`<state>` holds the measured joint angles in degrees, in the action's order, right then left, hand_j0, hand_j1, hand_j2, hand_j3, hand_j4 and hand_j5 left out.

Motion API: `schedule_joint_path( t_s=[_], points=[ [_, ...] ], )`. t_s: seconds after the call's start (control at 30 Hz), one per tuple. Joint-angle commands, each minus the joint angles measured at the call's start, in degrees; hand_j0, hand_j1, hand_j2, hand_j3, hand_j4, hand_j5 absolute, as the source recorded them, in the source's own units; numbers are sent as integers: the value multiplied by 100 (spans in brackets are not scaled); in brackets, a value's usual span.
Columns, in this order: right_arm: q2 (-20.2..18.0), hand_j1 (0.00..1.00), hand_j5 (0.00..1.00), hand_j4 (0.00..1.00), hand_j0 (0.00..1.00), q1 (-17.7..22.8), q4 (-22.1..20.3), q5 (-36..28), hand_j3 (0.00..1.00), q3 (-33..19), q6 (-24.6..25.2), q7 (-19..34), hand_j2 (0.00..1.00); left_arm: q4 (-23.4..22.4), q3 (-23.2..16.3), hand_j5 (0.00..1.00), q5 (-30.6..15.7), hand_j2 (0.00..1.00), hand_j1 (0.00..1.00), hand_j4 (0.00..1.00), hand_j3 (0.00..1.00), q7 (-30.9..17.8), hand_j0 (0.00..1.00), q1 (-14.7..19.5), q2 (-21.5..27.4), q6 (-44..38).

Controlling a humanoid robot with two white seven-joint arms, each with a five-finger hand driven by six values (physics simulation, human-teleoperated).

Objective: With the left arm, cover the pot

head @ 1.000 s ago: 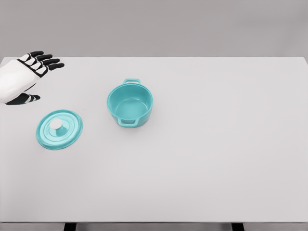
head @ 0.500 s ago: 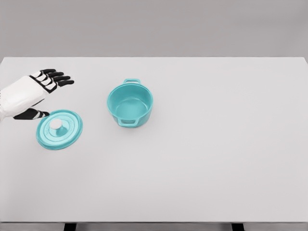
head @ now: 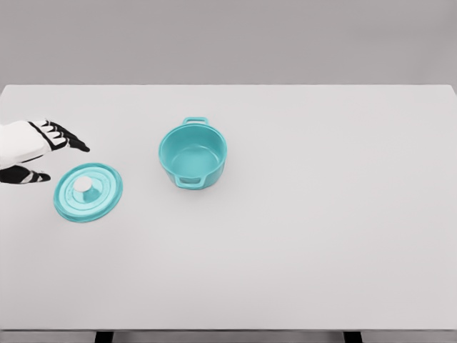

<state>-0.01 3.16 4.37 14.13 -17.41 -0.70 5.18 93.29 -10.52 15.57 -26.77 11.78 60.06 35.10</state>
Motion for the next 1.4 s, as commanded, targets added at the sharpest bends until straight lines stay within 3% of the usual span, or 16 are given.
schedule_joint_path(
  t_s=[0.0,0.17,0.77,1.37],
  points=[
    [1,100,100,100,100,0,2,2,100,1,0,1,100,-39,-363,79,-54,79,79,79,79,-3,79,0,-3,-10],
    [1,100,100,100,100,0,2,2,100,1,0,1,100,-83,-644,79,-54,79,79,79,79,5,79,18,-65,-10],
    [1,100,100,100,100,0,2,2,100,1,0,1,100,-997,-758,74,183,74,74,74,74,-3,74,290,-803,-10],
    [1,100,100,100,100,0,2,2,100,1,0,1,100,-1419,-758,74,473,74,74,74,74,-3,74,369,-1049,-10]
  ],
)
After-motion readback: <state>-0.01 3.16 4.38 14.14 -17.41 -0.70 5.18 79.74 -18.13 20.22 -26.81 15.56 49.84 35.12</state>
